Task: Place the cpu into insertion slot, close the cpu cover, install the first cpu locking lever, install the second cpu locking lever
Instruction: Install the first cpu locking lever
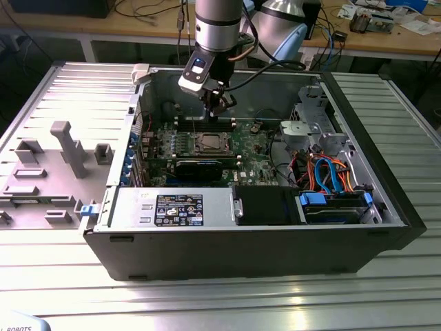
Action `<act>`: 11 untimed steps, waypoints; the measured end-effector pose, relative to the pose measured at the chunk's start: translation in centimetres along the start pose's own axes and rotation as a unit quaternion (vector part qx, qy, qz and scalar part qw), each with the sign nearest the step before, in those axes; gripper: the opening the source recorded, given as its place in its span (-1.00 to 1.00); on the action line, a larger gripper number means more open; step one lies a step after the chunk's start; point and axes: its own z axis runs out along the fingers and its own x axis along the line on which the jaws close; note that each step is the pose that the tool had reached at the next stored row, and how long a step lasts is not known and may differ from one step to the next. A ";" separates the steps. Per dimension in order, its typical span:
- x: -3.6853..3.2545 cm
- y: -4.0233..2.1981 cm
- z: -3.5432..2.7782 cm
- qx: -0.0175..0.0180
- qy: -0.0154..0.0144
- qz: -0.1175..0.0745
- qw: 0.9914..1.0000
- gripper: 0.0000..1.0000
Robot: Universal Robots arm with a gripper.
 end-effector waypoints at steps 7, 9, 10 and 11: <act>0.00 0.00 0.00 0.000 0.000 -0.030 1.000 -0.79; 0.00 0.00 0.00 0.001 0.000 -0.059 0.998 -0.79; 0.00 0.00 0.00 0.001 0.000 -0.073 0.997 -0.79; 0.00 0.00 0.01 0.001 0.000 -0.082 0.997 -0.79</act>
